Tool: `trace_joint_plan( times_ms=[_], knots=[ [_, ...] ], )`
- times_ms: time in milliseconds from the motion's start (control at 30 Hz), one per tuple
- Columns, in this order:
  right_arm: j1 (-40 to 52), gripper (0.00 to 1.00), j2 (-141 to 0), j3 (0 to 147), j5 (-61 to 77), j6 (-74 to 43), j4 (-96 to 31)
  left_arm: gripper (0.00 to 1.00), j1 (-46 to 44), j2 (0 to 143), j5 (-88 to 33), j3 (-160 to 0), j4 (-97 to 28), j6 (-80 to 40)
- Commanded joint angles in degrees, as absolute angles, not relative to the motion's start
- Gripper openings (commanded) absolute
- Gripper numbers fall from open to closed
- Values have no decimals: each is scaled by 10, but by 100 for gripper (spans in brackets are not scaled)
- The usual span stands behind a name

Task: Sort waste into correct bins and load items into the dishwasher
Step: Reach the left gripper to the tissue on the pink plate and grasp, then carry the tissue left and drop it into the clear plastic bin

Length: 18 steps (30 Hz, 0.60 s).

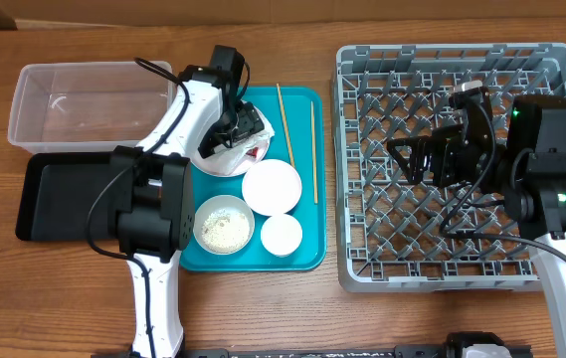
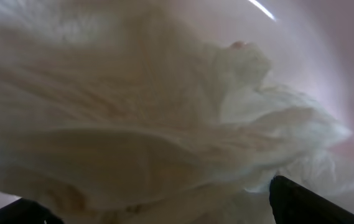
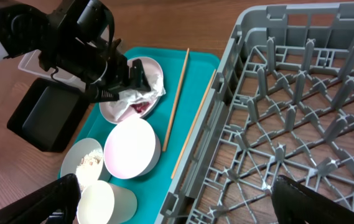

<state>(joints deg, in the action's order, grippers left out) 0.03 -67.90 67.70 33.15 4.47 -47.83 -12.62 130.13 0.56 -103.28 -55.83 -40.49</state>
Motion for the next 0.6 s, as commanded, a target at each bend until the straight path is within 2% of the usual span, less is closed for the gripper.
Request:
trace_joint_plan(
  times_ms=[0,67,100,133,167,200,400,567],
  knots=[
    [-1,100,-680,691,331,43,-488,89,-124,1327,-27,-1042,-557,-389],
    [-1,100,-680,691,331,43,-491,62,-124,1332,-28,-1042,-557,-380],
    [-1,100,-680,690,331,43,-492,45,-124,1333,-28,-1042,-556,-373],
    [-1,99,-680,690,331,43,-493,23,-124,1333,-28,-1042,-556,-367],
    [-1,99,-680,690,331,43,-494,9,-124,1333,-28,-1043,-556,-360],
    [-1,99,-680,690,331,43,-494,4,-124,1333,-30,-1044,-558,-347],
    [-1,99,-680,690,331,43,-495,4,-117,1333,-41,-1143,-677,-287],
    [-1,99,-680,690,331,43,-495,4,-75,1333,-61,-1360,-836,-265]
  ],
)
